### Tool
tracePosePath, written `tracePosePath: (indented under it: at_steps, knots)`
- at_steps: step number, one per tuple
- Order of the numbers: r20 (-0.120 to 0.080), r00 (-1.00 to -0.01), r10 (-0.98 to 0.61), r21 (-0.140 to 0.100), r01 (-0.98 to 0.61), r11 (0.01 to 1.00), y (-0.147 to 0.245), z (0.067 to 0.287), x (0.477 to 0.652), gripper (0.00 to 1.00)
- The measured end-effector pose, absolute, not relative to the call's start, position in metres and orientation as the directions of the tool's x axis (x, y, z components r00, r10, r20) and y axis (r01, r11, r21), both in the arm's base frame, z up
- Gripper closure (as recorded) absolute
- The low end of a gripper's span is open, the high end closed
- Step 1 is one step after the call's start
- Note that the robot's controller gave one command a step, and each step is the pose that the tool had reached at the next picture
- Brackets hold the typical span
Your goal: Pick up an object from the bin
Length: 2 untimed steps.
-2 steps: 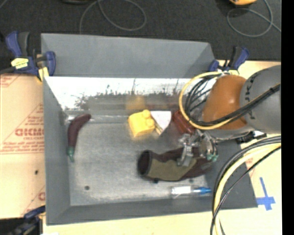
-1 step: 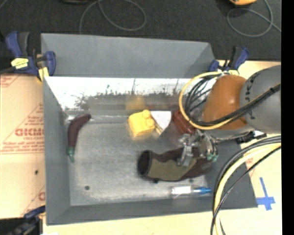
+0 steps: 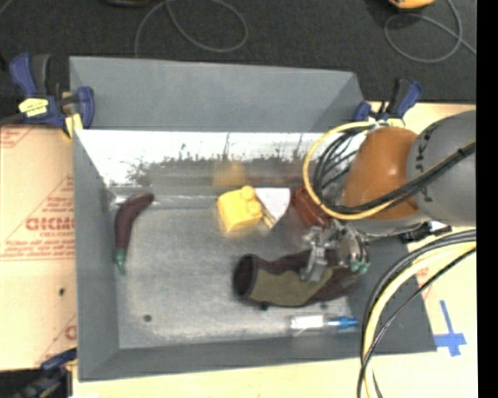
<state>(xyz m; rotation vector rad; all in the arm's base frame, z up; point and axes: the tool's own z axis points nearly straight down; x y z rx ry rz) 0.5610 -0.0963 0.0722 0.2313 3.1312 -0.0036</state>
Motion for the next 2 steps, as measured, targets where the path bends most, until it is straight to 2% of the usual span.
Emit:
tracePosePath:
  at_steps: [2]
  knots:
    - [-0.002, -0.990, 0.144, -0.002, 0.144, 0.990, -0.0962, 0.0722, 0.5611, 1.00]
